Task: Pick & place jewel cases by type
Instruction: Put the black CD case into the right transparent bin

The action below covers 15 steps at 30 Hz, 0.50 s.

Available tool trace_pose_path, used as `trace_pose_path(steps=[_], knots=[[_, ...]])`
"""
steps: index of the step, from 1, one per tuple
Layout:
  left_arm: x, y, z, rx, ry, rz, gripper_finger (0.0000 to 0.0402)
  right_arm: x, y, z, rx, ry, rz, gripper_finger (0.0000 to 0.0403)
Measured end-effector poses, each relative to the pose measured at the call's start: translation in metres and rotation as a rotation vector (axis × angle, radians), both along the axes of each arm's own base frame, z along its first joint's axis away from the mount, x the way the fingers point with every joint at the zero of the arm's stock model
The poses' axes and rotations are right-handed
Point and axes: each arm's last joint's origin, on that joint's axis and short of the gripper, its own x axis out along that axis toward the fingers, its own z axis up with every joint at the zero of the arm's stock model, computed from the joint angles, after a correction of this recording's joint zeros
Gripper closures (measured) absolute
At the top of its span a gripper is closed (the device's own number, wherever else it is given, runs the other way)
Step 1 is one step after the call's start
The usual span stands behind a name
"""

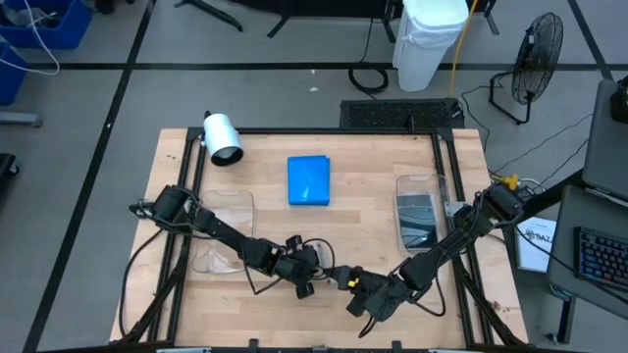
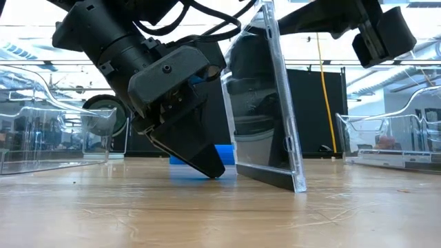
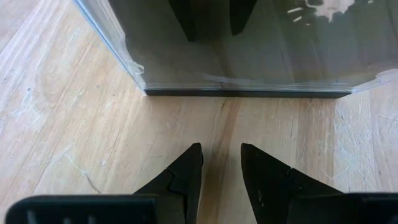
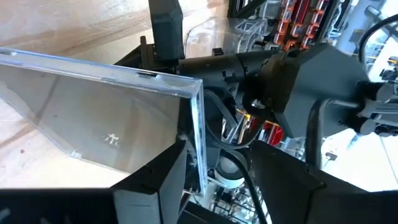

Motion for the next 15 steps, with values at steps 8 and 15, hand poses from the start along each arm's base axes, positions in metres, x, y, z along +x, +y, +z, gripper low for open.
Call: trace_pose_path(steps=[8, 15], knots=[[0.0, 0.0, 0.0, 0.0, 0.0, 0.0, 0.0282, -0.0001, -0.0012, -0.0038, 0.122, 0.025, 0.003, 0.0229], [0.0, 0.0001, 0.0, -0.001, 0.0, 0.0, 0.0282, -0.0008, -0.0035, -0.0077, 0.183, 0.062, -0.003, 0.0229]])
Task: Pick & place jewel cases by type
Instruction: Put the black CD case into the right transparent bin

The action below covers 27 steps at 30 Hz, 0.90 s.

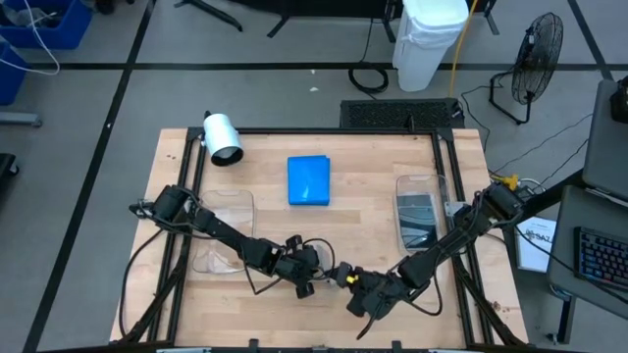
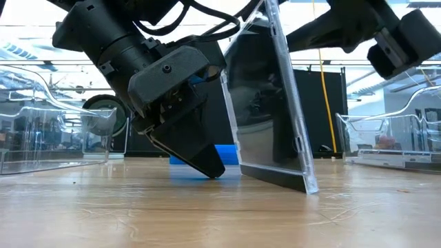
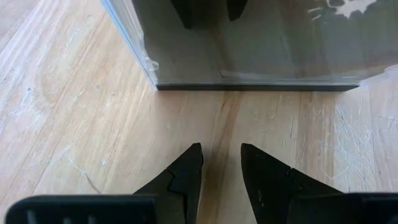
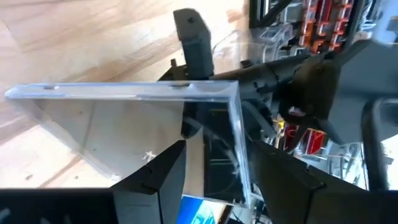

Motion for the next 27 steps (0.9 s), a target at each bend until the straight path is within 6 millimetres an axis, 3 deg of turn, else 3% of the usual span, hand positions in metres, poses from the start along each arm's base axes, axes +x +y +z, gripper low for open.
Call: trace_pose_path(steps=[17, 27], knots=[[0.007, 0.016, 0.001, -0.16, 0.043, 0.0, 0.0282, 0.002, -0.022, -0.009, -0.011, 0.058, -0.164, 0.0229], [0.01, 0.023, 0.0, -0.203, 0.055, -0.002, 0.0282, 0.001, -0.022, -0.01, 0.065, 0.043, -0.213, 0.0229]])
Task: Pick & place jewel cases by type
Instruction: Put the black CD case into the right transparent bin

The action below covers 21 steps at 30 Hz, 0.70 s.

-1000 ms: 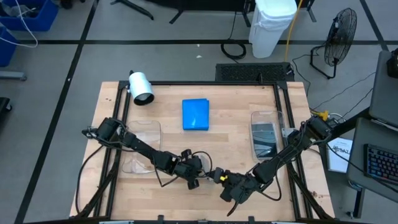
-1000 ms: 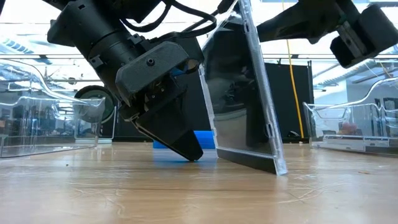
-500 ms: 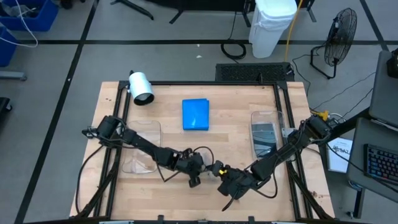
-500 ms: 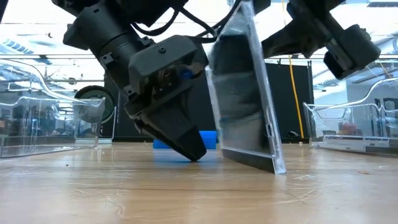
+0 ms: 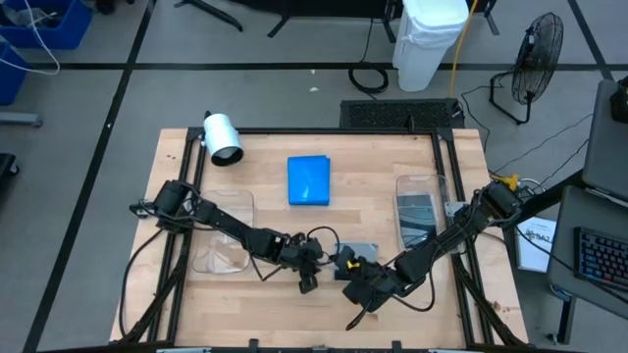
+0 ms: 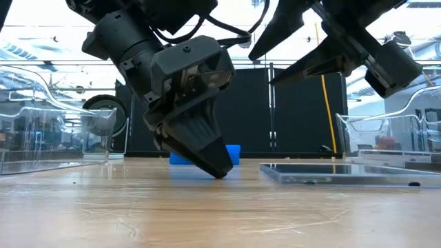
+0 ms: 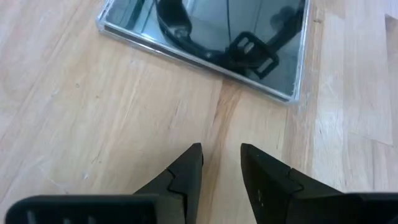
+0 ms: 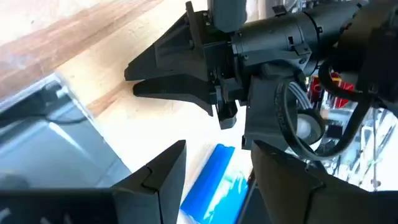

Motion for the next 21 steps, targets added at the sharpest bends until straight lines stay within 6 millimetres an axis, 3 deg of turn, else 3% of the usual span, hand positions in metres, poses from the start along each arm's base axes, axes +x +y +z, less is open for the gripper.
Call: trace_pose_path(steps=[7, 14, 17, 21], knots=[[0.0, -0.001, 0.0, -0.048, 0.019, -0.036, 0.0282, -0.013, 0.003, -0.005, 0.299, -0.037, -0.204, 0.0229], [-0.001, -0.002, 0.0, -0.037, 0.015, -0.093, 0.0282, -0.029, -0.002, -0.009, 0.882, 0.163, -0.512, 0.0229], [0.0, -0.001, 0.0, -0.03, 0.006, -0.11, 0.0282, -0.036, -0.003, -0.024, 0.966, 0.235, -0.599, 0.0229], [0.003, -0.002, 0.001, -0.032, -0.036, -0.148, 0.0282, -0.051, -0.007, -0.044, 0.936, 0.28, -0.687, 0.0229]])
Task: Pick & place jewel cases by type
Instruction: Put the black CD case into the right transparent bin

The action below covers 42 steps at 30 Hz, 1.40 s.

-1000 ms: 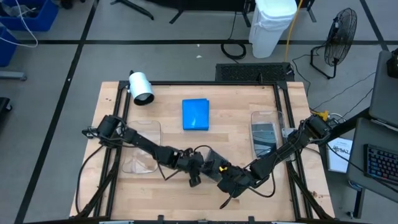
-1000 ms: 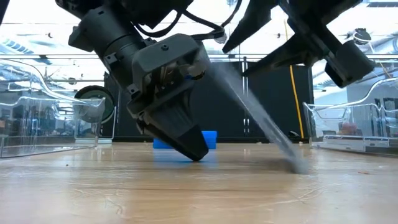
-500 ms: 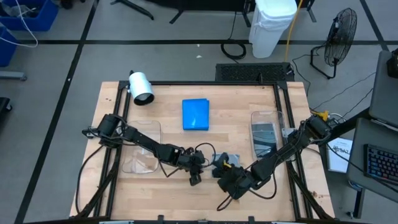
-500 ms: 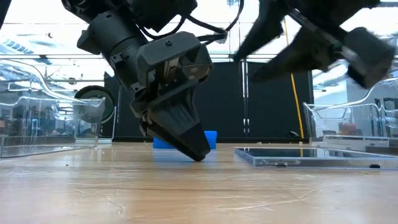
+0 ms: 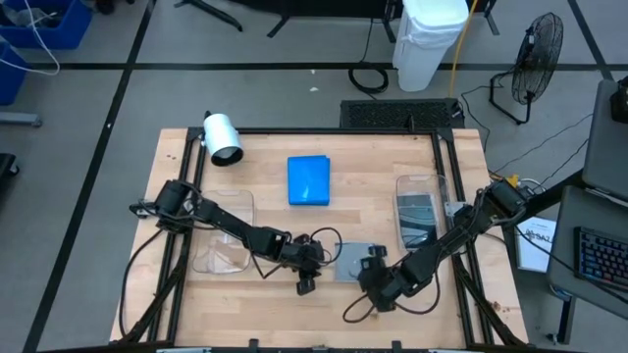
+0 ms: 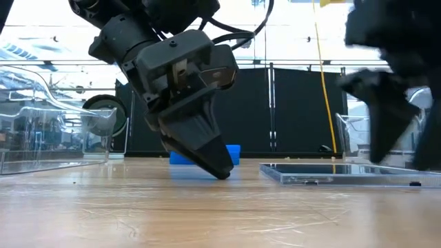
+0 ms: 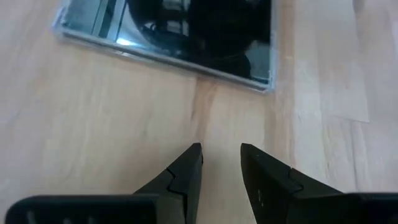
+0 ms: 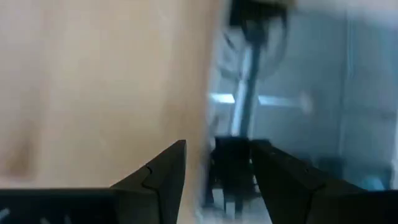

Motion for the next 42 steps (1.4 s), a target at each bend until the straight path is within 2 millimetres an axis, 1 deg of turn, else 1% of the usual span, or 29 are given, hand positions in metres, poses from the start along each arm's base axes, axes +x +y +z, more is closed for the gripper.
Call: trace_pose_path(steps=[2, 6, 11, 14, 17, 21, 23, 27, 30, 35, 38, 42], knots=[[0.001, -0.001, 0.0, 0.005, -0.019, -0.012, 0.0282, -0.006, -0.004, -0.005, -0.006, 0.025, -0.056, 0.0229], [0.001, -0.001, 0.0, 0.004, -0.02, -0.013, 0.0282, -0.012, -0.005, 0.0, 0.037, 0.049, -0.123, 0.0229], [0.002, 0.0, 0.001, 0.028, -0.034, 0.004, 0.0282, -0.012, -0.004, 0.023, 0.121, -0.01, -0.137, 0.0234], [0.003, 0.0, 0.002, 0.041, -0.055, 0.023, 0.0282, -0.017, -0.008, 0.034, 0.113, 0.013, -0.146, 0.0244], [0.003, -0.003, 0.002, 0.039, -0.065, 0.018, 0.0282, -0.029, -0.017, 0.04, 0.065, 0.083, -0.21, 0.0256], [0.003, -0.004, 0.003, 0.051, -0.071, 0.02, 0.0282, -0.041, -0.025, 0.035, -0.018, 0.195, -0.275, 0.0269], [0.003, -0.004, 0.003, 0.059, -0.075, 0.027, 0.0282, -0.04, -0.026, 0.029, -0.012, 0.192, -0.273, 0.0272], [0.004, -0.003, 0.003, 0.057, -0.086, 0.032, 0.0282, -0.039, -0.026, 0.011, 0.027, 0.185, -0.233, 0.0273], [0.004, -0.003, 0.003, 0.058, -0.089, 0.033, 0.0282, -0.04, -0.029, 0.004, 0.035, 0.185, -0.233, 0.0273], [0.005, -0.002, 0.004, 0.057, -0.096, 0.037, 0.0282, -0.036, -0.033, -0.001, 0.045, 0.141, -0.213, 0.0273], [0.006, -0.001, 0.004, 0.051, -0.1, 0.045, 0.0282, -0.03, -0.033, -0.001, 0.067, 0.115, -0.189, 0.0273], [0.007, -0.001, 0.005, 0.047, -0.11, 0.047, 0.0282, -0.029, -0.035, -0.001, 0.07, 0.118, -0.184, 0.0273]])
